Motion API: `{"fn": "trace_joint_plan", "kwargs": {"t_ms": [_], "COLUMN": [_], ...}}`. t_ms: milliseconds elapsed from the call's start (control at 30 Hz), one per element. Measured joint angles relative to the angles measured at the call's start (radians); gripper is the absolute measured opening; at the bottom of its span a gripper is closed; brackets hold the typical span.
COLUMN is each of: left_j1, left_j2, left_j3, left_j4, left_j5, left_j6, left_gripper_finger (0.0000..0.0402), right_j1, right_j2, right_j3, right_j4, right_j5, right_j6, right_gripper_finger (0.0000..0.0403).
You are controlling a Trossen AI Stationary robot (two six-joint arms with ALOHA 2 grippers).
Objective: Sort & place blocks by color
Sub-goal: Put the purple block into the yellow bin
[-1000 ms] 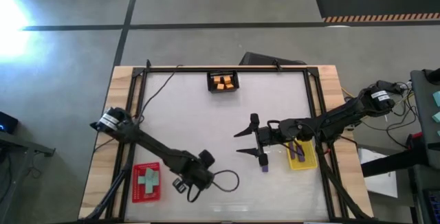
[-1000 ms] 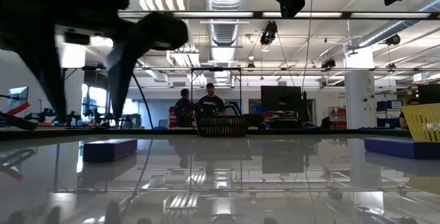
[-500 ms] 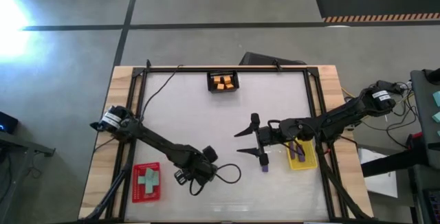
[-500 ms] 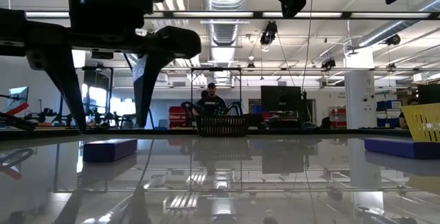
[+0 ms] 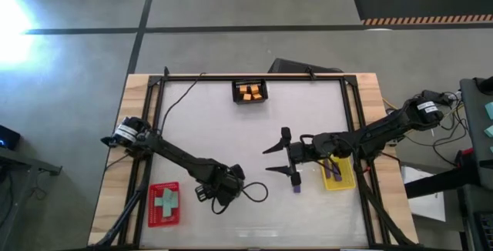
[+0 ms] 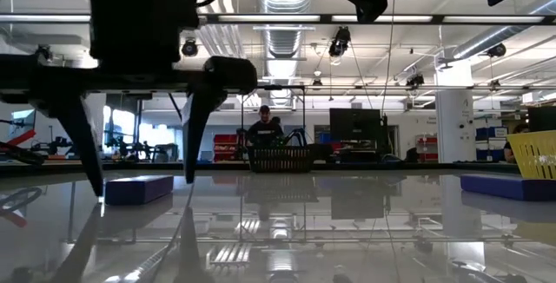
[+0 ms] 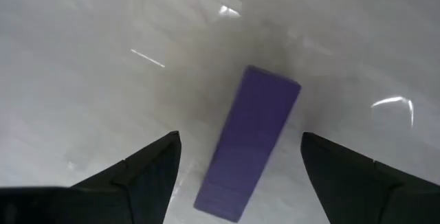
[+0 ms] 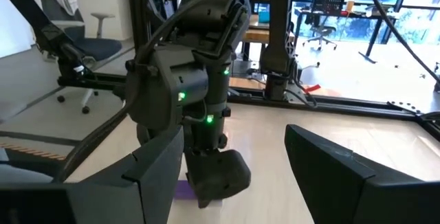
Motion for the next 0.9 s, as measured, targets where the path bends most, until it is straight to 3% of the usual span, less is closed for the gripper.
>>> {"fn": "trace_joint_plan", "kwargs": {"t_ms": [267, 667, 900], "left_j1": [0.004, 0.004, 0.007], "left_j2": [0.0, -0.002, -0.006], "left_j3": [-0.021, -0.033, -0.034], "left_j4": [0.026, 0.054, 0.119], "left_j5": [0.019, 0.022, -0.056], "left_j6": [0.019, 0.004, -0.137], "left_gripper_finger": [0.0259, 0.0094, 0.0089], "right_j1": [0.0, 0.0, 0.0], "right_j2": [0.0, 0.0, 0.0], "right_j3": [0.0, 0.0, 0.0], "right_j4": [-0.006, -0.007, -0.01], "right_j5": [0.0, 0.0, 0.0], "right_j6": [0.0, 0.0, -0.012], "right_gripper_finger": [0.0247, 0.0247, 0.0247]}}
